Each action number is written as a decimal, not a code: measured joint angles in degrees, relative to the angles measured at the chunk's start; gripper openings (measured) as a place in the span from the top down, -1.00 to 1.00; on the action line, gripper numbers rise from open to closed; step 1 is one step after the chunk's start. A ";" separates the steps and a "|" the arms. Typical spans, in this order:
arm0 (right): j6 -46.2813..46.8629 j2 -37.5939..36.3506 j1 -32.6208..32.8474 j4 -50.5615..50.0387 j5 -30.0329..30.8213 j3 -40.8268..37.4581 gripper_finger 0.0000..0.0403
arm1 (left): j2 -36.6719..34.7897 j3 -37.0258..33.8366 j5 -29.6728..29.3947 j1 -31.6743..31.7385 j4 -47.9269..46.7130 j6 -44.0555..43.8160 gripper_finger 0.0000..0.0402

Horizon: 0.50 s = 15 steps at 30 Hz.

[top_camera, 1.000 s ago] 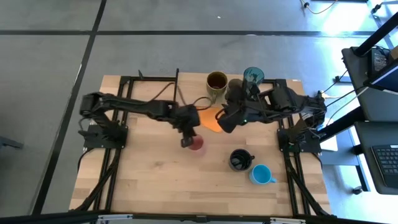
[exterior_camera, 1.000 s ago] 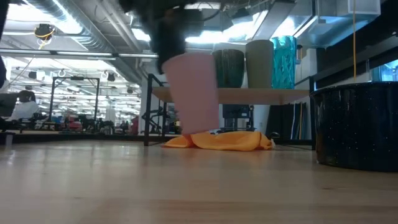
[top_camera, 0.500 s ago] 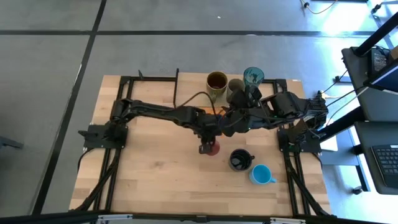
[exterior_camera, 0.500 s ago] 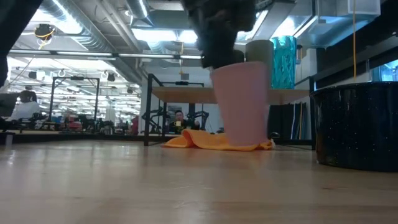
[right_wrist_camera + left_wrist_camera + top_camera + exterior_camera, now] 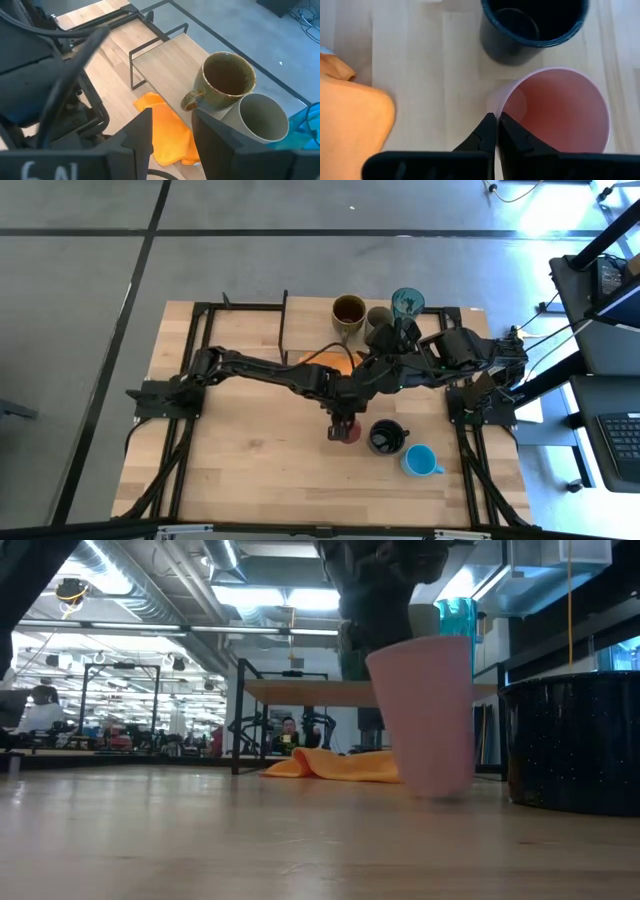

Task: Stack small to large cups/mugs on shelf
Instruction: Put the pink cup on the shelf

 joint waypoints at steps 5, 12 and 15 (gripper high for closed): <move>0.22 0.00 0.00 0.00 0.00 0.00 0.31 | -0.07 0.05 0.12 0.14 1.73 0.00 0.96; 0.25 0.00 -0.04 0.00 0.00 0.00 0.31 | -0.09 0.05 1.46 0.10 4.81 0.00 0.94; 0.76 0.00 -0.04 0.00 0.00 0.00 0.31 | -0.09 0.05 1.52 0.09 5.43 0.00 0.93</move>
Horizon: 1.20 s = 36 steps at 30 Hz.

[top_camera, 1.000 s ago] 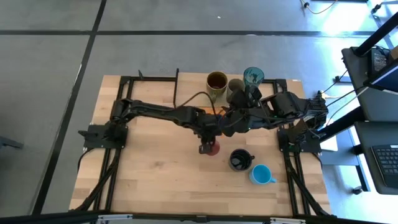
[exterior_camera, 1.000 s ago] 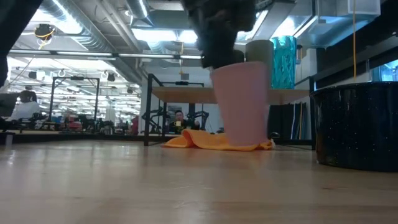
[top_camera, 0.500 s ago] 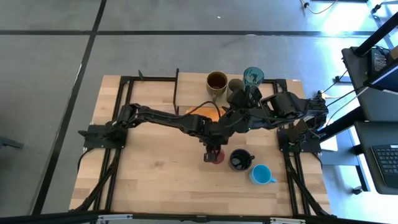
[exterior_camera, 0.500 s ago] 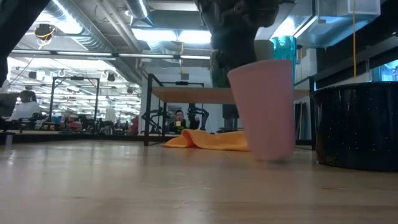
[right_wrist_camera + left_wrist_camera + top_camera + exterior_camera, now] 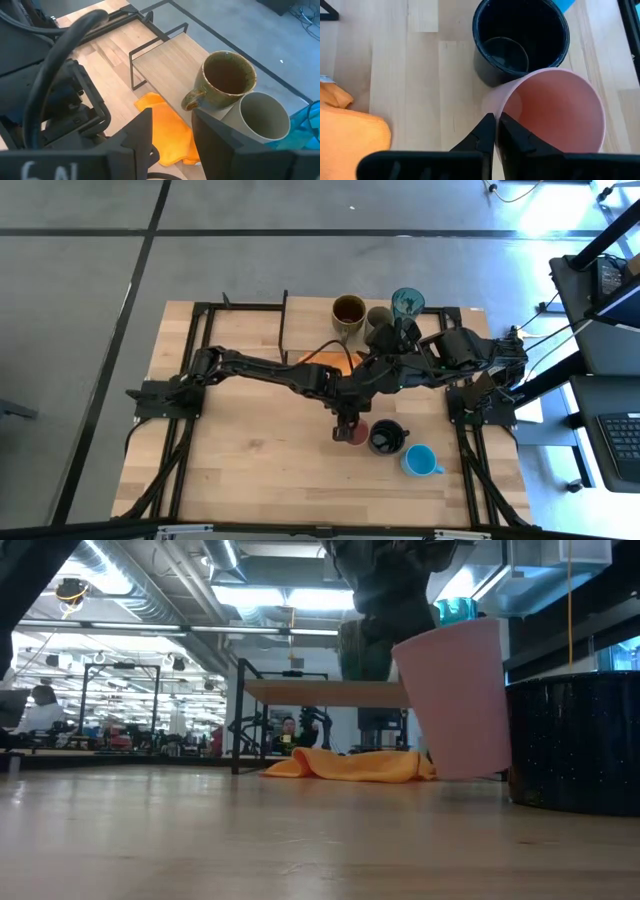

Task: Stack small to large cups/mugs on shelf
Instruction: Put the pink cup on the shelf

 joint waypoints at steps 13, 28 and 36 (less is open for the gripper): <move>0.76 0.04 0.00 0.00 0.37 0.00 0.31 | 0.76 0.00 0.80 0.66 -1.92 3.37 0.98; -0.68 0.07 -0.10 0.15 3.35 0.02 0.31 | -7.79 7.95 -3.04 8.05 -24.92 6.73 1.00; -0.73 -0.45 0.09 -0.09 2.98 -0.04 0.31 | -10.49 12.55 -5.37 19.15 -33.36 9.91 1.00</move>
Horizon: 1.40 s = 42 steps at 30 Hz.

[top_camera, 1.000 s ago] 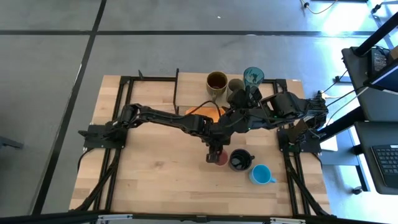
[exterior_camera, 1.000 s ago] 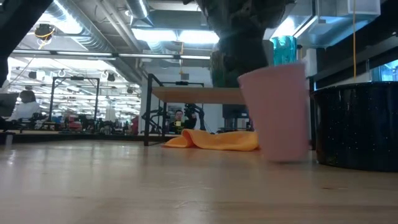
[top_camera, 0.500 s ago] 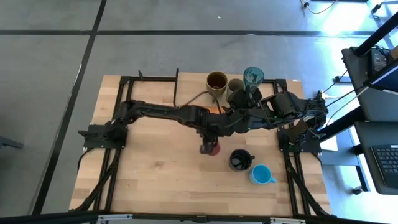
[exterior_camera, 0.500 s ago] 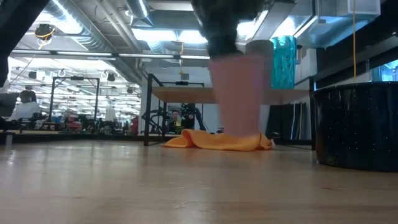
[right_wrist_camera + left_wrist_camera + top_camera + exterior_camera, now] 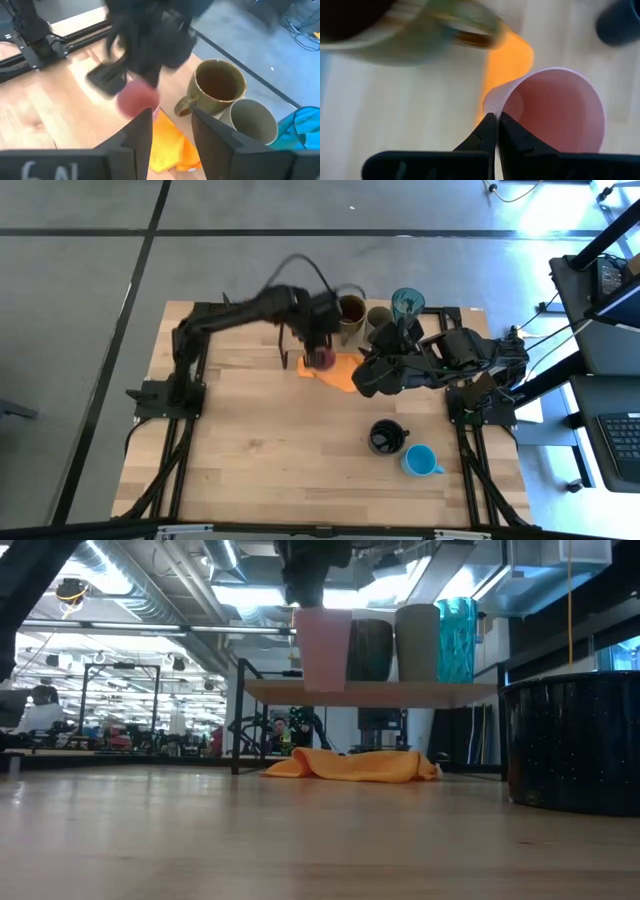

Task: Stack small to large cups/mugs on shelf
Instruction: Put the pink cup on the shelf

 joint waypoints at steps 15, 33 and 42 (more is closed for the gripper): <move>-0.20 -0.36 -0.08 0.08 3.30 0.00 0.31 | 0.00 7.26 0.74 9.22 -2.15 0.69 1.00; -0.31 -0.36 -0.23 0.11 3.44 0.00 0.31 | 2.01 6.95 0.71 9.63 -0.76 1.04 0.99; -0.28 -0.36 -0.26 0.11 3.49 0.00 0.31 | 2.08 6.95 0.52 10.91 0.41 1.04 0.96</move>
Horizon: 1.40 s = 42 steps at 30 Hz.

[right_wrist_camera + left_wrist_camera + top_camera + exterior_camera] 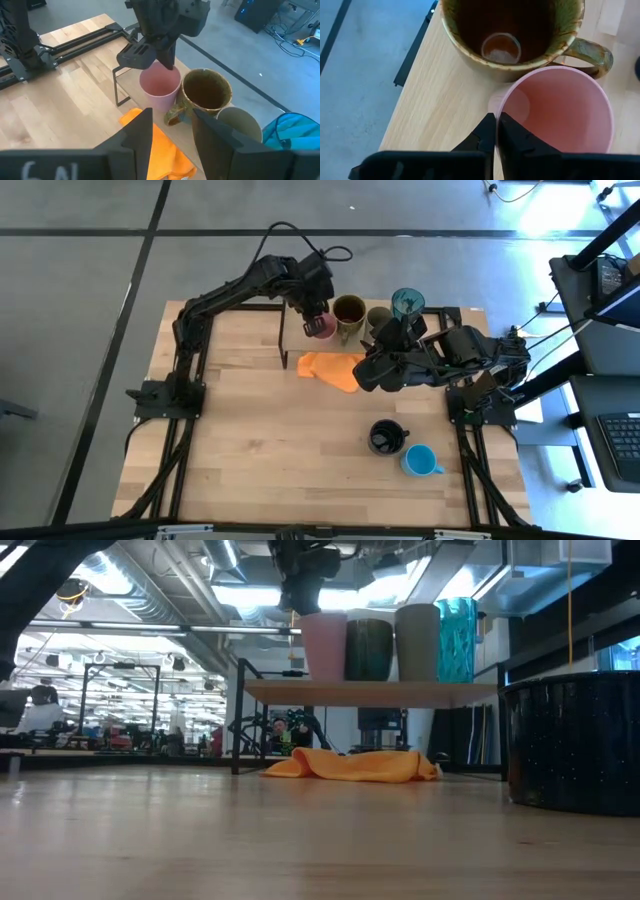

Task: Stack small to large cups/mugs on shelf
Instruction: Put the pink cup on the shelf

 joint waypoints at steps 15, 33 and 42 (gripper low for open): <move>-0.15 0.00 -0.02 -0.02 1.07 0.02 0.31 | 0.04 -0.02 2.65 0.43 0.43 0.10 0.94; -0.42 0.00 -0.02 -0.02 1.55 0.02 0.31 | 0.04 -0.02 2.45 0.47 1.54 1.09 0.78; -0.87 0.00 -0.04 -0.02 1.55 0.02 0.31 | 0.04 -0.02 0.63 1.03 1.90 1.44 0.77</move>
